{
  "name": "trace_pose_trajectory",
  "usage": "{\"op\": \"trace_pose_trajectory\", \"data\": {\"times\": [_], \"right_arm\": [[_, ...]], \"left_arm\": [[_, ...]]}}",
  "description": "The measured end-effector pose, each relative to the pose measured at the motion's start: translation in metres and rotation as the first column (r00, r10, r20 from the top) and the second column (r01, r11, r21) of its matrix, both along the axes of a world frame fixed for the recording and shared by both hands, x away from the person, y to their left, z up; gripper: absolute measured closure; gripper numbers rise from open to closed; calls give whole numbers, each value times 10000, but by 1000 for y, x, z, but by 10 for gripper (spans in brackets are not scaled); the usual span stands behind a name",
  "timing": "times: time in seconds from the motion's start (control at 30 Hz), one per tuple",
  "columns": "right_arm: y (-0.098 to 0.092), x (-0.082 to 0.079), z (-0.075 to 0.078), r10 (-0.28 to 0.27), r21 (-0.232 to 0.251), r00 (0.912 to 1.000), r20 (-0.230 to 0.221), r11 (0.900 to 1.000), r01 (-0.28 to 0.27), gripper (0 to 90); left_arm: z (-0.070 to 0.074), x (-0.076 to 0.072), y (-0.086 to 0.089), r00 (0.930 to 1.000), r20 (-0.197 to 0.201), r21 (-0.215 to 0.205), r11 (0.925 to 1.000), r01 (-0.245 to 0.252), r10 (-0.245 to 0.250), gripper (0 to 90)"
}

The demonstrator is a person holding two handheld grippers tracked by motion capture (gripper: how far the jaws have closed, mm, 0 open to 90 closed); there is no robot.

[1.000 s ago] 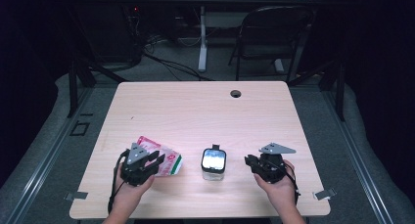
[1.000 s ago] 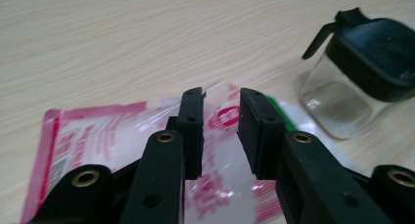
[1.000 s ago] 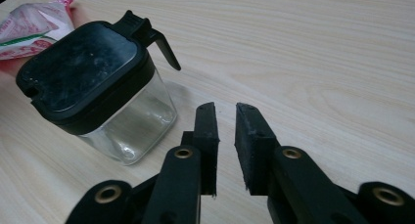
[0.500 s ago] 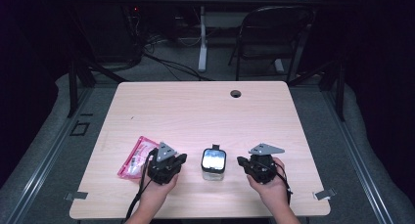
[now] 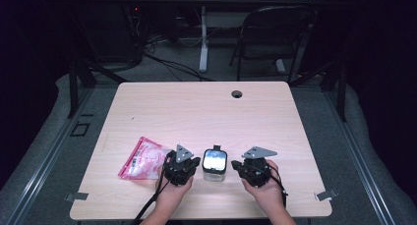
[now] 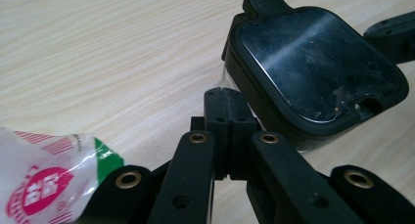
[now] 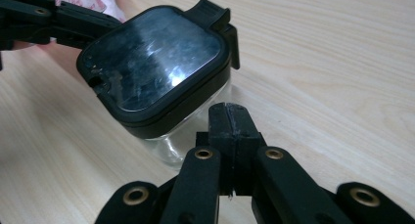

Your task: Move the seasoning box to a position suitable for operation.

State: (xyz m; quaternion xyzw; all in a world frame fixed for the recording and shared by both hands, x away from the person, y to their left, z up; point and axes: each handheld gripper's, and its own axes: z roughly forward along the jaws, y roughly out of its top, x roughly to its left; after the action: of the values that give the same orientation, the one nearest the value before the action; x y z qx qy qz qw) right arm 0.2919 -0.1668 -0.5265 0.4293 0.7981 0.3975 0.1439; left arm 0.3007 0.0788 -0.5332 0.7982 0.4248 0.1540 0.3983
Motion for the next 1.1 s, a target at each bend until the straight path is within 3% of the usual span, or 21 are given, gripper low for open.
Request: {"op": "trace_pose_trajectory", "data": {"times": [0.83,0.9,0.93,1.1], "right_arm": [[12,-10,-3,1004,-71,9941,-414,9949,-1008,900],[9,-10,0,1200,39,9921,-379,9928,-1199,900],[7,-9,2,1155,21,9928,-316,9933,-1155,900],[-5,4,6,468,31,9987,-186,9989,-467,900]], "left_arm": [[1,7,-5,9993,-47,305,9988,380,-379,900],[5,5,-4,9996,130,284,9992,266,-270,900],[7,4,-2,9995,260,261,9995,198,-205,900],[19,-7,12,9996,183,83,9997,220,-221,900]]}}
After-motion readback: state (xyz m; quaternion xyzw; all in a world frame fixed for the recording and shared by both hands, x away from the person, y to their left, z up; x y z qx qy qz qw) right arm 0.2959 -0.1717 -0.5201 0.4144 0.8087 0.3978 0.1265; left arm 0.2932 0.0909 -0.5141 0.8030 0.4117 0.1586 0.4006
